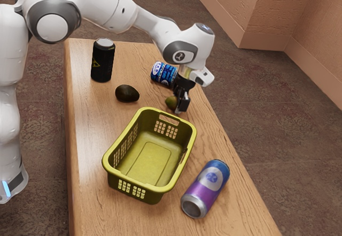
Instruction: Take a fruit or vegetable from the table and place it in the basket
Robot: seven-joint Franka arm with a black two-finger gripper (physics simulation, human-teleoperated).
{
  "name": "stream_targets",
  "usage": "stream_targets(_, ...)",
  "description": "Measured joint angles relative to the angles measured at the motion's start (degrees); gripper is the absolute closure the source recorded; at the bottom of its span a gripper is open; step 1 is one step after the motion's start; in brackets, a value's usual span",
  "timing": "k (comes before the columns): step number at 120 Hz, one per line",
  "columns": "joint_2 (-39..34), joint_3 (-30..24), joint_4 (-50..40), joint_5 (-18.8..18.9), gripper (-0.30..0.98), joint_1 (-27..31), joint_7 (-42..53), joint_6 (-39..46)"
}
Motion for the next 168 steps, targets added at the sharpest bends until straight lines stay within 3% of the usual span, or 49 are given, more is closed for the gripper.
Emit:
stream_targets(49, -2.1, -1.0, 8.9, 0.4, 0.43, 0.1, -0.3, -4.7)
stream_targets(97, -6.1, -11.2, 8.7, -0.1, 0.41, -0.3, -0.5, -10.5)
stream_targets(168, -11.3, -22.2, 3.1, -0.5, 0.41, -0.2, -2.4, -15.6)
